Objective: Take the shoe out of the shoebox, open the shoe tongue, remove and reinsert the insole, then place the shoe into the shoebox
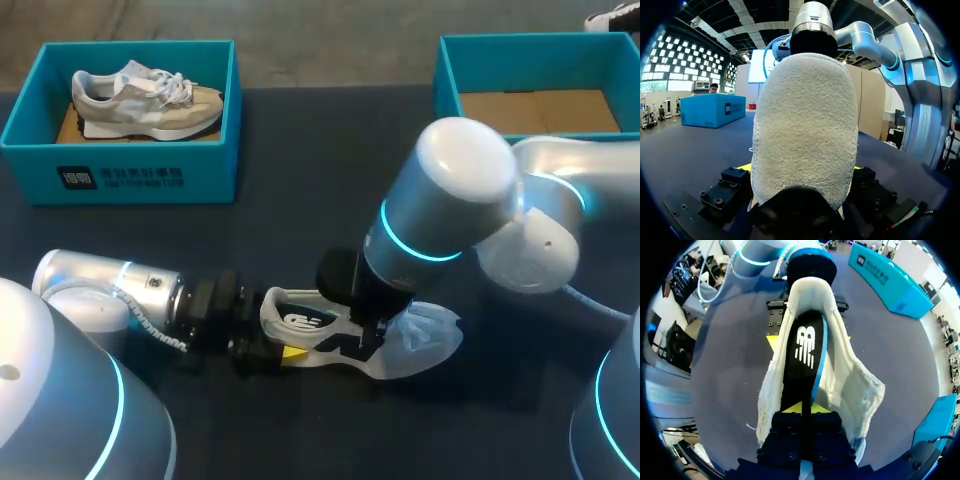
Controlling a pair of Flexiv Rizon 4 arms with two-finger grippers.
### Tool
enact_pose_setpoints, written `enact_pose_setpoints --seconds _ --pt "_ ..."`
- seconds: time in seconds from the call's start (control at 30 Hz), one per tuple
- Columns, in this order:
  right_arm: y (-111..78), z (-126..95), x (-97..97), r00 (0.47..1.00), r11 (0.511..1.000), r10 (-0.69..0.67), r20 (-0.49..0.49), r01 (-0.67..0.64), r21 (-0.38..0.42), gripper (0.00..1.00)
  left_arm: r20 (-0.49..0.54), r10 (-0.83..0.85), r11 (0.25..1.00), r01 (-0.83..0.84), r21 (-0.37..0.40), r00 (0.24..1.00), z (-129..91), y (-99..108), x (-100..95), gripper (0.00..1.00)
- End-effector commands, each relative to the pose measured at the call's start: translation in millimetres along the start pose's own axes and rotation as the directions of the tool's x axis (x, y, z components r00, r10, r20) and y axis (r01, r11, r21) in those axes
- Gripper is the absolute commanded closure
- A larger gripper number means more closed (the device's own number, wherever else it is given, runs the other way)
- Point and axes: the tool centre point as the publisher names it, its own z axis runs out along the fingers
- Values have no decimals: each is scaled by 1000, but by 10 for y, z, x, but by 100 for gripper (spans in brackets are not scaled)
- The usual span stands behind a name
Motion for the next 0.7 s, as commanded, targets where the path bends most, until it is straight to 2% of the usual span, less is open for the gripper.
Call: enact_pose_setpoints --seconds 0.03,0.17,0.43,0.7 --pt "-109 -73 26 1000 990 -10 4 10 -141 100 4 -1 1000 1 -5 1000 -1 22 -23 100" --pt "-111 -65 10 1000 981 -27 -1 26 -195 100 4 -1 1000 1 -5 1000 -1 22 -23 100" --pt "-38 -58 -4 998 967 -59 6 58 -248 100 4 -1 1000 1 -5 1000 -1 22 -23 100" --pt "28 -113 -15 995 932 -81 62 98 -349 100 4 -1 1000 1 -5 1000 -1 22 -23 100"
